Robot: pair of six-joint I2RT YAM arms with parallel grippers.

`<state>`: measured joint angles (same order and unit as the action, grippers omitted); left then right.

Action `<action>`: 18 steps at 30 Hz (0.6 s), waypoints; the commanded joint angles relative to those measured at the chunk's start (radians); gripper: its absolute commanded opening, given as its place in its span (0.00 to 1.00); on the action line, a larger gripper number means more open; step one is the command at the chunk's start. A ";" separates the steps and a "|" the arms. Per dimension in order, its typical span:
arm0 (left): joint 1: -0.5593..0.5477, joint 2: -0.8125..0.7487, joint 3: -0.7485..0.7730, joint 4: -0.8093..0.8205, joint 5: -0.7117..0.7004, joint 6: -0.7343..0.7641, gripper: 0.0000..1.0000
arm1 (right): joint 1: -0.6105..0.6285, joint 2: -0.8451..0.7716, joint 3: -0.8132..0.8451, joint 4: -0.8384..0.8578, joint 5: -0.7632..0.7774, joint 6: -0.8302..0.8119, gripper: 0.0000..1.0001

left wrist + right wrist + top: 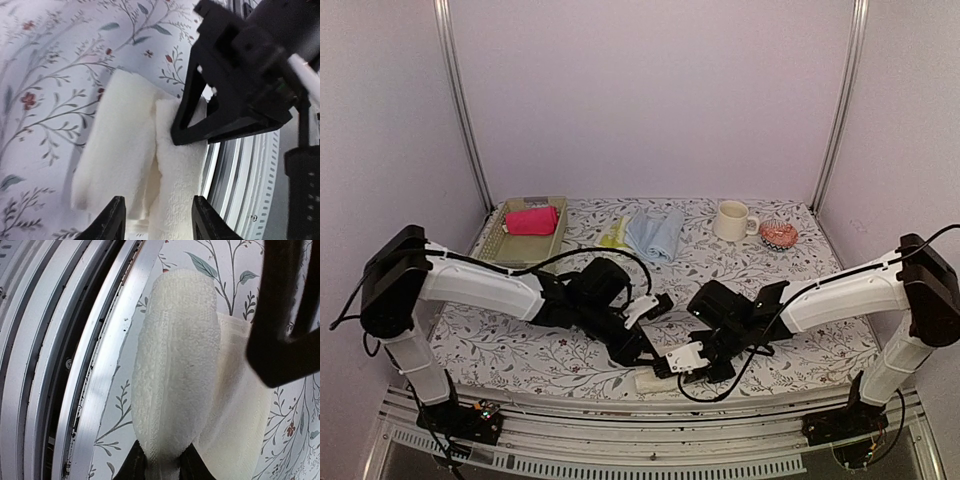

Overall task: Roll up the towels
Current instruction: Roll the towel at the center of the board.

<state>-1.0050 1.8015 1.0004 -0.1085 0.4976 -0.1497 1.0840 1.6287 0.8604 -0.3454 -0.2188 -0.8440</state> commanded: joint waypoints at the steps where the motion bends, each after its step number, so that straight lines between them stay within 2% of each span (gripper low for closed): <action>1: 0.023 -0.192 -0.127 0.067 -0.199 -0.026 0.47 | -0.043 0.115 0.052 -0.218 -0.224 0.036 0.11; 5: -0.023 -0.376 -0.284 0.158 -0.325 -0.056 0.48 | -0.118 0.216 0.150 -0.329 -0.345 0.044 0.10; 11: -0.266 -0.584 -0.450 0.237 -0.696 -0.004 0.45 | -0.193 0.389 0.302 -0.500 -0.461 0.024 0.10; 14: -0.344 -0.593 -0.484 0.263 -0.784 0.015 0.44 | -0.214 0.454 0.341 -0.551 -0.493 0.012 0.10; 18: -0.401 -0.512 -0.454 0.263 -0.781 0.080 0.43 | -0.230 0.538 0.426 -0.621 -0.513 0.008 0.10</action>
<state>-1.3617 1.2247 0.5289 0.1116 -0.1799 -0.1425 0.8505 2.0365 1.2835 -0.8124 -0.7773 -0.8272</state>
